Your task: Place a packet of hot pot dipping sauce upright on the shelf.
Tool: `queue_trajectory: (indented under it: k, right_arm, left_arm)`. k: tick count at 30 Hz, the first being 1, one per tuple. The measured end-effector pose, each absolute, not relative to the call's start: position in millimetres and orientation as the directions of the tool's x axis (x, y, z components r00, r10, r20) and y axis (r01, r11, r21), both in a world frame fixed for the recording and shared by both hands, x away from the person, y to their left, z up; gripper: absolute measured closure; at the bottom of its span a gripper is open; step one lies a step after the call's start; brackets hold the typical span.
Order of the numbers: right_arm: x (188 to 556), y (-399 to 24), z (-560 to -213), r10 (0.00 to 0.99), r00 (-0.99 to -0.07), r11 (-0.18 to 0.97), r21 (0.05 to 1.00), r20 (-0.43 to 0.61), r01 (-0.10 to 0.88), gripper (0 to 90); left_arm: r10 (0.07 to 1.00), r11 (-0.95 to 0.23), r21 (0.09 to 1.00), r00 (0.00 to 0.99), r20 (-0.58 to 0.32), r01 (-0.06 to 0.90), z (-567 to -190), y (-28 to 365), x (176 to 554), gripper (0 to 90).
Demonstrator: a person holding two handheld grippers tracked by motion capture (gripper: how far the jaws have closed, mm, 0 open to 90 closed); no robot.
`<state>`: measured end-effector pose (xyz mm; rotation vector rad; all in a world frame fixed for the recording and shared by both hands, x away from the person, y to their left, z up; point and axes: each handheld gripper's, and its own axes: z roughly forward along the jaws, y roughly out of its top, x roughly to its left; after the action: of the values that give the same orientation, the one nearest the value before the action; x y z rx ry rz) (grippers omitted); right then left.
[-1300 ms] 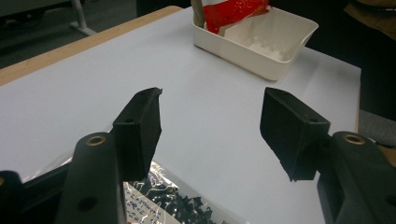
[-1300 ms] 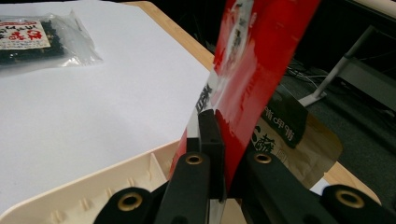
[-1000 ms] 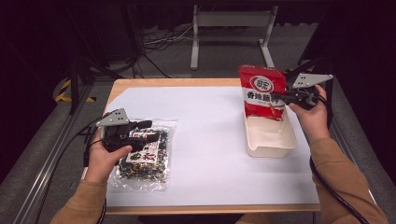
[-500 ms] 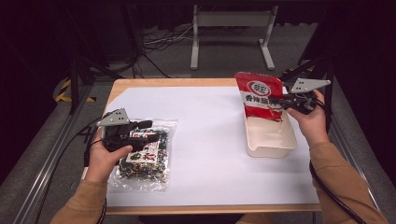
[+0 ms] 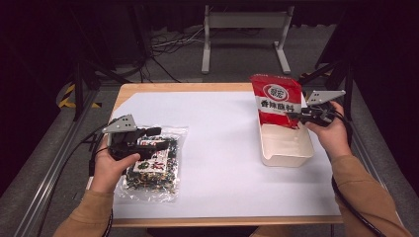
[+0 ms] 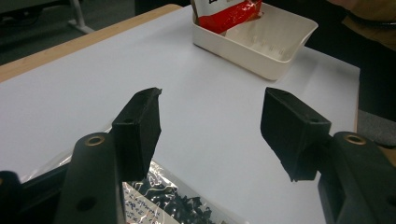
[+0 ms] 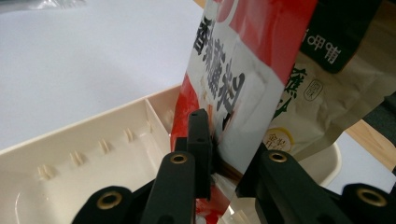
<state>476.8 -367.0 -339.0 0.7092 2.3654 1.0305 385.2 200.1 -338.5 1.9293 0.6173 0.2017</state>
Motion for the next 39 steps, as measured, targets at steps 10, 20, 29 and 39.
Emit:
queue_trajectory:
  k: [10,20,29,39]
  right_arm:
    - [479.3,-362.8,-336.6,0.62,-0.716,0.637,0.739,-0.321,0.22,85.7]
    - [488.1,-364.7,-347.6,0.656,-0.68,0.623,0.744,-0.328,0.242,85.5]
    - [494.3,-363.0,-355.3,0.648,-0.664,0.667,0.699,-0.373,0.259,85.0]
    - [490.4,-368.8,-359.7,0.699,-0.648,0.603,0.737,-0.301,0.307,75.3]
  left_arm:
    - [0.501,-0.308,0.892,0.853,-0.144,0.331,-339.4,200.6,386.0,38.6]
    - [0.502,-0.307,0.892,0.853,-0.145,0.333,-339.9,200.7,386.5,38.5]
    - [0.502,-0.307,0.891,0.852,-0.147,0.334,-340.1,200.5,386.2,38.6]
    - [0.501,-0.309,0.89,0.853,-0.148,0.336,-339.9,199.9,386.2,38.6]
